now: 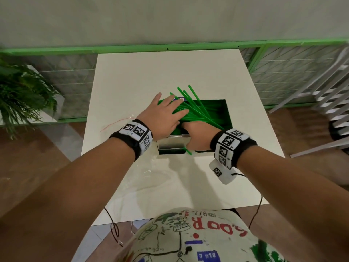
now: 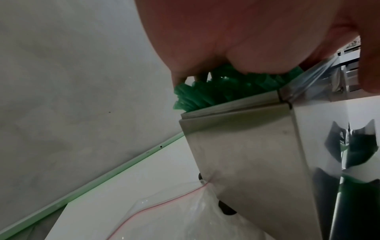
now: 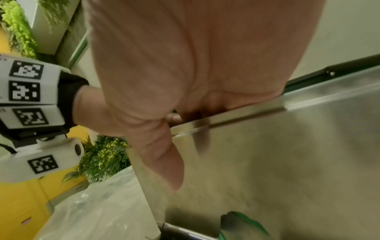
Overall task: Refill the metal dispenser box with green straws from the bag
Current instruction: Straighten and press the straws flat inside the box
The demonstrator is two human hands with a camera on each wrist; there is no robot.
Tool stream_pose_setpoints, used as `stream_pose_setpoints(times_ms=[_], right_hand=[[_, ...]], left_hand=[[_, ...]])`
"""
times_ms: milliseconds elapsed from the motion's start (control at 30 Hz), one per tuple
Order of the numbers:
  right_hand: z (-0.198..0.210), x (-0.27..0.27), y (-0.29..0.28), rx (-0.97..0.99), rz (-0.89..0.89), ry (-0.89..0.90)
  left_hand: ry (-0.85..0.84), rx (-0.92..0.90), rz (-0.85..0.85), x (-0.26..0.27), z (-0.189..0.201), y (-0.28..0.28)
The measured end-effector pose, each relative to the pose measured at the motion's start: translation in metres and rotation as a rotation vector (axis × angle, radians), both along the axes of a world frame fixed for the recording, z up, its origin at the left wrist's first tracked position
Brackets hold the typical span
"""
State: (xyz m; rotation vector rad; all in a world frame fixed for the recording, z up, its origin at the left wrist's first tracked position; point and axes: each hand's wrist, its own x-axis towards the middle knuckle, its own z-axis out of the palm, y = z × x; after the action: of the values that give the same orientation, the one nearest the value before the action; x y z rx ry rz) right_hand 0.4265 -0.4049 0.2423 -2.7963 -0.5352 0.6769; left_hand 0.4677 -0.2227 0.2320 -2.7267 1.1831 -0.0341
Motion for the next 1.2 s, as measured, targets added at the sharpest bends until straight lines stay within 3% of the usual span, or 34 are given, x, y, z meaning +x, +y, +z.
stream_pose_setpoints(times_ms=[200,300,400,467,700,967,1200], right_hand=[[-0.007,0.000,0.000,0.086,-0.021,-0.016],[-0.011,-0.002,-0.003,0.131,-0.051,-0.037],[-0.015,-0.002,-0.004,0.080,-0.048,-0.050],[-0.017,-0.004,-0.003,0.047,-0.024,-0.057],[-0.015,-0.002,0.004,0.002,0.001,-0.014],[-0.017,0.001,0.006,-0.004,-0.003,0.013],[-0.009,0.007,0.015,-0.125,0.019,0.093]], left_hand=[[-0.010,-0.101,-0.008,-0.004,0.007,0.005],[0.023,-0.355,0.098,-0.009,0.020,0.013],[-0.011,-0.663,0.310,-0.014,0.026,0.035],[0.000,-0.753,0.427,-0.020,0.023,0.050],[0.294,-0.571,0.396,-0.048,-0.001,0.063],[0.279,-0.543,0.313,-0.047,0.000,0.045],[0.301,-0.508,0.323,-0.049,-0.002,0.049]])
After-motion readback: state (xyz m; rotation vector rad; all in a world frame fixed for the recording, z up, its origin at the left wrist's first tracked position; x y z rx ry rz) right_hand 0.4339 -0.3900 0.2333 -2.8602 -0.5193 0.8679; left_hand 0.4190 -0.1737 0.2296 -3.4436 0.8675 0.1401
